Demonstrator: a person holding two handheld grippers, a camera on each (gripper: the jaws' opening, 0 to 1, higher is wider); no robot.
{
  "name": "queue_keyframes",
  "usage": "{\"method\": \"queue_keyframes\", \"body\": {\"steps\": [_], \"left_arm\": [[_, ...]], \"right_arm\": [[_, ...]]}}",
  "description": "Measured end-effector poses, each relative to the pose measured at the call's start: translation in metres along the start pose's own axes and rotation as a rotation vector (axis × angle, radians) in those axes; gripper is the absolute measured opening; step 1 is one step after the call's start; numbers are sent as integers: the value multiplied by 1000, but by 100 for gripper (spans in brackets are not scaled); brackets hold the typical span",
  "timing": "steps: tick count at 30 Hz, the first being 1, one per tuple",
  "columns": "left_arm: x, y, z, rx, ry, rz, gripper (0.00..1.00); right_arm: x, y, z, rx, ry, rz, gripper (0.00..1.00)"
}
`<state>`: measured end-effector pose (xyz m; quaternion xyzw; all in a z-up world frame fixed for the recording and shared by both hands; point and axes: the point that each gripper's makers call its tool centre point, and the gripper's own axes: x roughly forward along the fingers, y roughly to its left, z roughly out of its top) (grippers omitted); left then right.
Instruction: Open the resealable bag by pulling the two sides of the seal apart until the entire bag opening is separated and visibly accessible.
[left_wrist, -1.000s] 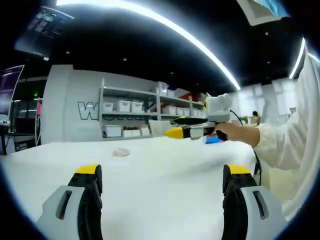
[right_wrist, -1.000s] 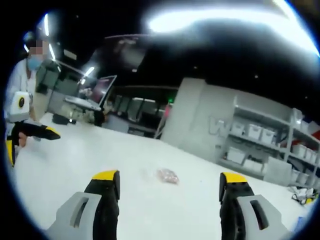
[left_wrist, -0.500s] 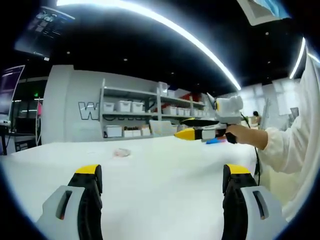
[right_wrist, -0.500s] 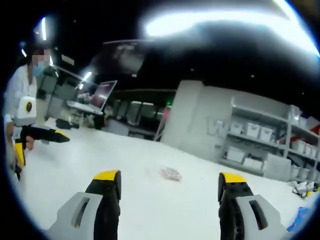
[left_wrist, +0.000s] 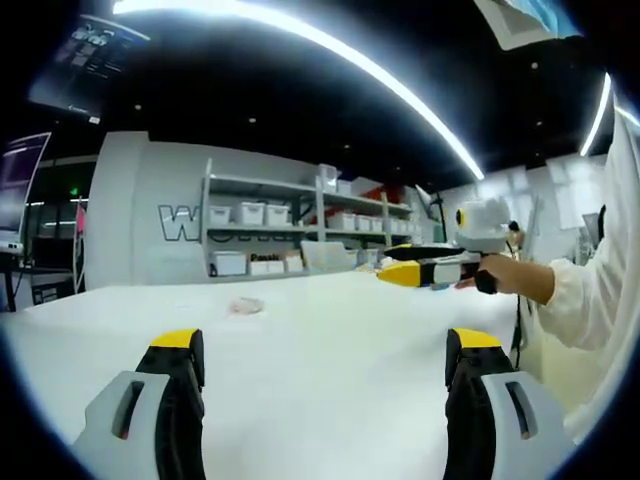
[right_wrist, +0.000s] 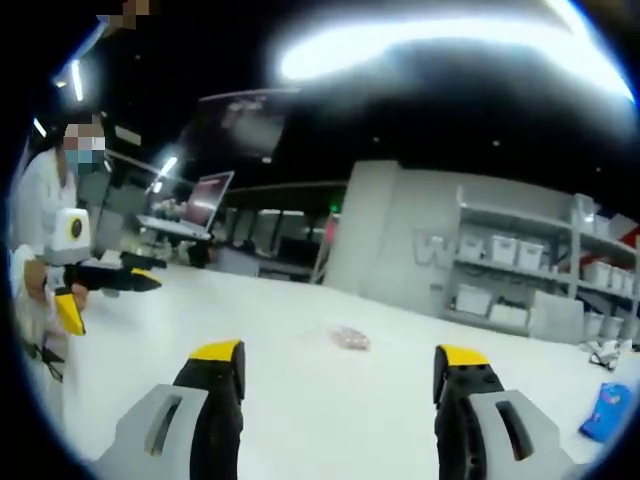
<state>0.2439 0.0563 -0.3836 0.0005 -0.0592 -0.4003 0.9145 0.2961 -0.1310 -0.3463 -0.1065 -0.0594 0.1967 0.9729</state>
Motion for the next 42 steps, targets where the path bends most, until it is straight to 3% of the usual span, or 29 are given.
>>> {"method": "queue_keyframes", "body": {"steps": [15, 42], "left_arm": [[-1, 0, 1, -1, -7, 3, 99], [-2, 0, 1, -10, -9, 5, 99]], "right_arm": [[-30, 19, 1, 21, -1, 10, 76], [-56, 36, 0, 19, -15, -10, 74]]}}
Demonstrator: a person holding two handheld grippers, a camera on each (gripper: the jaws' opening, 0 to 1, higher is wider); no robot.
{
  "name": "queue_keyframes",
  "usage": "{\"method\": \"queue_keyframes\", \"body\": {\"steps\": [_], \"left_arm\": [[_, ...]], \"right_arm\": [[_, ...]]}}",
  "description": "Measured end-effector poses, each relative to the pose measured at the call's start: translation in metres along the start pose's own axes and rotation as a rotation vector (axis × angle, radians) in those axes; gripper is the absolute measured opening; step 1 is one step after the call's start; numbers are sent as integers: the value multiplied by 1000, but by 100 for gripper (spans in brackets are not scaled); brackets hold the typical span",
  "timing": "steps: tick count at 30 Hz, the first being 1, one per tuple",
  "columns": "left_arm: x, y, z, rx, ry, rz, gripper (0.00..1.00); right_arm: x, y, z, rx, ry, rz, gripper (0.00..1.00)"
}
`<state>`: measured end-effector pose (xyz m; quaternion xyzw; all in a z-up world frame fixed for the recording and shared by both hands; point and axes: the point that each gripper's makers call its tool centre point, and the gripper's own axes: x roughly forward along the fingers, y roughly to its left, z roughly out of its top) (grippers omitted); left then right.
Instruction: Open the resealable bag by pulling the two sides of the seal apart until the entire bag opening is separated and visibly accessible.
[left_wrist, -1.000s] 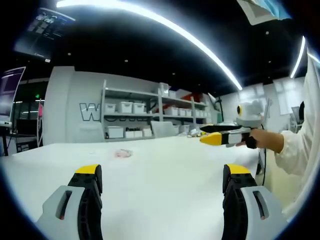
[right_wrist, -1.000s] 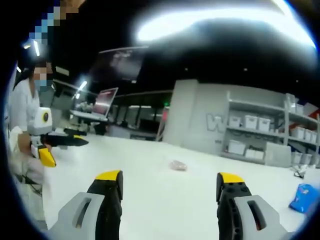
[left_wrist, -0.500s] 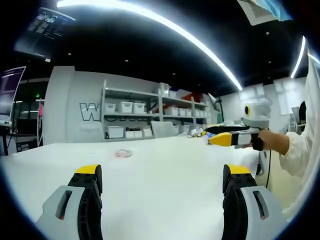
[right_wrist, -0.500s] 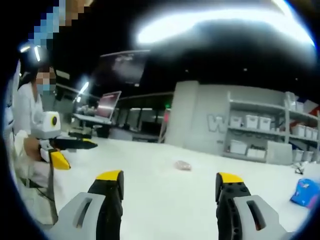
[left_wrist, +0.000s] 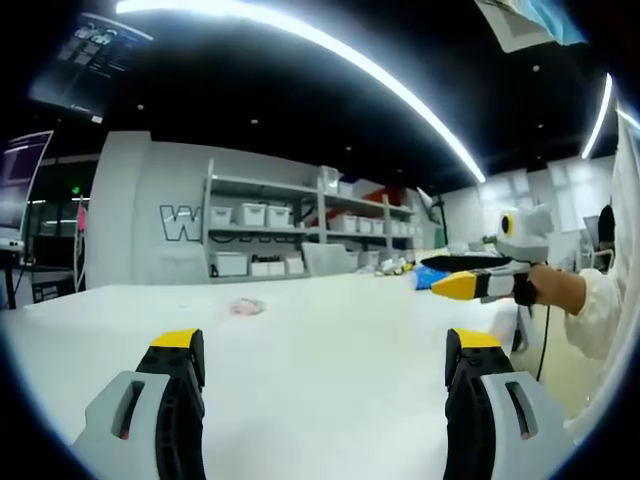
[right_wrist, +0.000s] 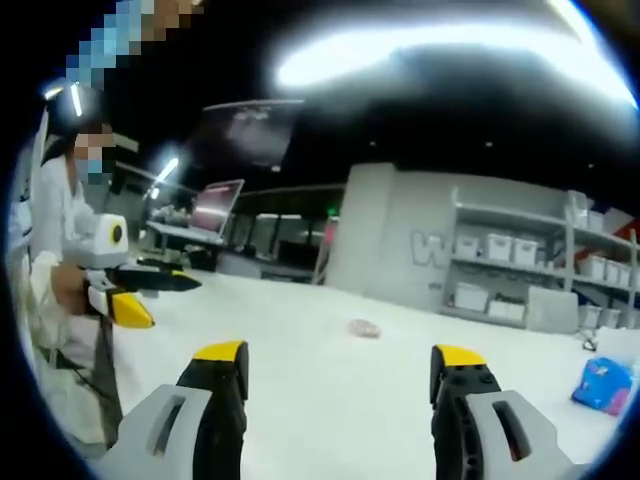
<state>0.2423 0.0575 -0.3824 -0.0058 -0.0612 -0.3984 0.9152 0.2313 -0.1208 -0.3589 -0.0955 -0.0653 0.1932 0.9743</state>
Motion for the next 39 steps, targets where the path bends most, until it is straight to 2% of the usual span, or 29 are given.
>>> {"method": "queue_keyframes", "body": {"steps": [11, 16, 21, 35, 39], "left_arm": [[1, 0, 0, -1, 4, 0, 99], [1, 1, 0, -6, 7, 1, 99], [1, 0, -2, 3, 15, 1, 99], [0, 2, -2, -1, 9, 8, 99], [0, 2, -2, -4, 10, 9, 99]], "right_arm": [[-8, 3, 3, 9, -25, -6, 74], [-13, 4, 2, 41, -33, -10, 74], [-17, 3, -1, 31, -27, -28, 73], [-25, 5, -9, 69, -35, -54, 72], [-25, 5, -9, 42, -33, -63, 72]]}}
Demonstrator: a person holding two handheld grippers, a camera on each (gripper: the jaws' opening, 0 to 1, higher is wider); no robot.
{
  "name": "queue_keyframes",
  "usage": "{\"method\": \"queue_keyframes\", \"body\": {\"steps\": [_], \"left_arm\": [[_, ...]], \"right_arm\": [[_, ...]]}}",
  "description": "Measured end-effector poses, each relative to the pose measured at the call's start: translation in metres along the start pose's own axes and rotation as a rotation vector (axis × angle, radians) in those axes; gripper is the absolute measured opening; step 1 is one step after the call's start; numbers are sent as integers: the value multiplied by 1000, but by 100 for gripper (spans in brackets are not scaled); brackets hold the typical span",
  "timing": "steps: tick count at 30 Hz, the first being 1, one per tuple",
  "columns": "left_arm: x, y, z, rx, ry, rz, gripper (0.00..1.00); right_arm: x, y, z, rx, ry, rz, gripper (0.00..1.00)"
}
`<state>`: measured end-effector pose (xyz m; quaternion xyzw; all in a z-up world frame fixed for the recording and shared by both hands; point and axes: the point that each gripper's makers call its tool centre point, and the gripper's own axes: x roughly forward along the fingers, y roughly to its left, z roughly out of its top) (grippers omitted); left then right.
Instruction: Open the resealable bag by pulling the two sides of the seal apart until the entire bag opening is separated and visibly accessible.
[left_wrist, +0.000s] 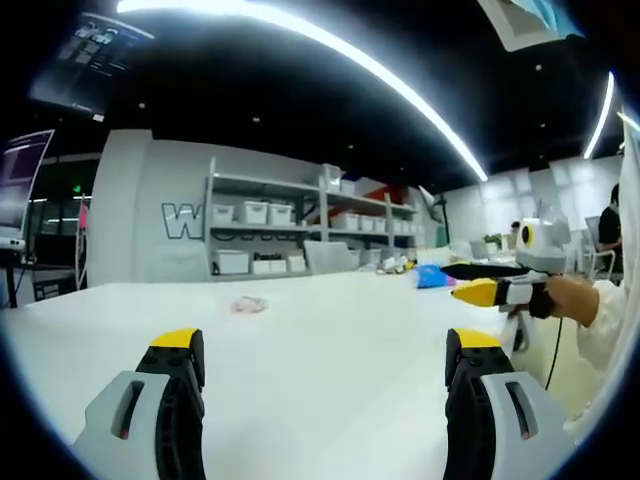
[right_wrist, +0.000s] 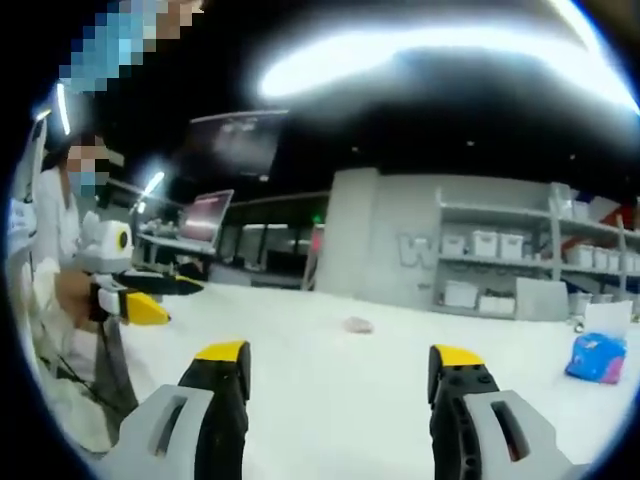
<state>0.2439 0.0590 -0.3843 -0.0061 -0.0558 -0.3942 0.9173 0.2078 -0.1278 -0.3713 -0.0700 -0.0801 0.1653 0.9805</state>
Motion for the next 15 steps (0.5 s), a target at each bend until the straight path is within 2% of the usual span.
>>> {"method": "queue_keyframes", "body": {"steps": [15], "left_arm": [[0, 1, 0, 0, 0, 1, 99]], "right_arm": [[-2, -1, 3, 0, -24, -5, 72]]}}
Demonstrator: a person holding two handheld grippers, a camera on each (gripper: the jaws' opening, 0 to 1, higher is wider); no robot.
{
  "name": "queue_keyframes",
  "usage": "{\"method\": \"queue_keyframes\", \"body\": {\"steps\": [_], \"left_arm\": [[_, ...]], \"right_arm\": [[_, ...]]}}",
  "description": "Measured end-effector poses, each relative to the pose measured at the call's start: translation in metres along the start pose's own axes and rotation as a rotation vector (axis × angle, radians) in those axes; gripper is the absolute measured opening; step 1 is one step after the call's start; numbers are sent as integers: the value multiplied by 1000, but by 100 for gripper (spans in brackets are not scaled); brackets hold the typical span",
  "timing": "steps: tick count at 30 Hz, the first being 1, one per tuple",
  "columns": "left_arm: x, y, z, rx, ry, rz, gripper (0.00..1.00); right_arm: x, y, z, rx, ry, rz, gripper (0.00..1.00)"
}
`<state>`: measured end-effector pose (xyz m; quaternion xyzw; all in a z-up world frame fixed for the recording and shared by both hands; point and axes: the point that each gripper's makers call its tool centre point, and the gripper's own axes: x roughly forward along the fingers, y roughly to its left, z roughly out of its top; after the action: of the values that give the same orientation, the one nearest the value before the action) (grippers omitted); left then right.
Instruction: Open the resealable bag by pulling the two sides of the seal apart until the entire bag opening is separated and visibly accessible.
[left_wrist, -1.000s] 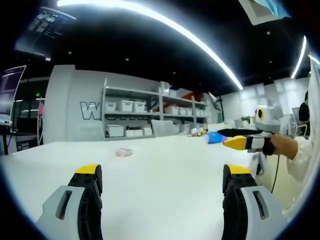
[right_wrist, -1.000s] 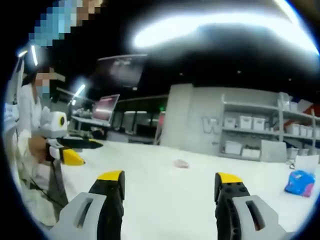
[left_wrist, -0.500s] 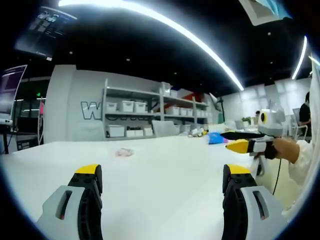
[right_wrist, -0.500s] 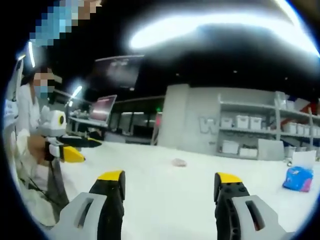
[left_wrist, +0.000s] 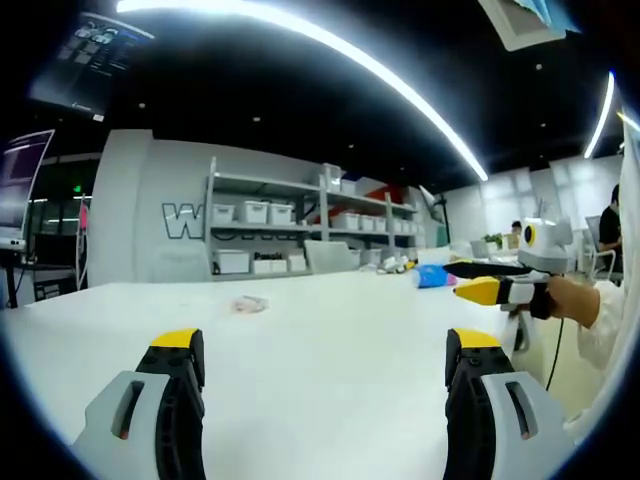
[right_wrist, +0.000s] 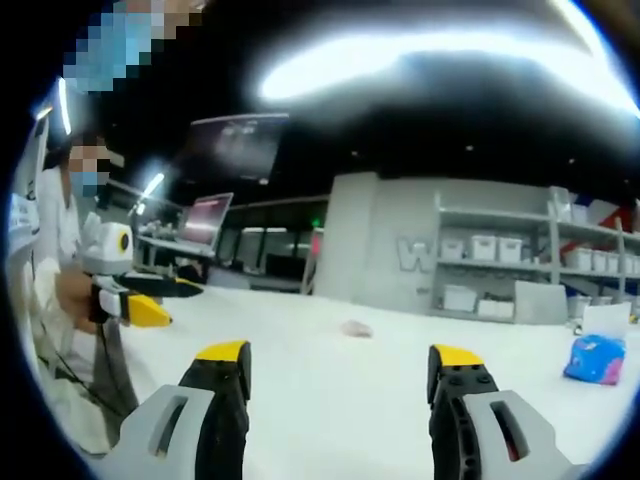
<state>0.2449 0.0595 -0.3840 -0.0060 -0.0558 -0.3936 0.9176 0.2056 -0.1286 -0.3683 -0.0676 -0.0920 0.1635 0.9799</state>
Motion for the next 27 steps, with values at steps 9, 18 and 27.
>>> {"method": "queue_keyframes", "body": {"steps": [9, 18, 27], "left_arm": [[0, 0, 0, -3, -1, -2, 99], [0, -1, 0, -3, 0, 1, 99], [0, 0, 0, -5, 1, 4, 99]], "right_arm": [[-2, 1, 1, -2, -13, -1, 71], [-5, -2, 3, 8, -27, -7, 71], [-5, -2, 3, 13, -29, -5, 71]]}}
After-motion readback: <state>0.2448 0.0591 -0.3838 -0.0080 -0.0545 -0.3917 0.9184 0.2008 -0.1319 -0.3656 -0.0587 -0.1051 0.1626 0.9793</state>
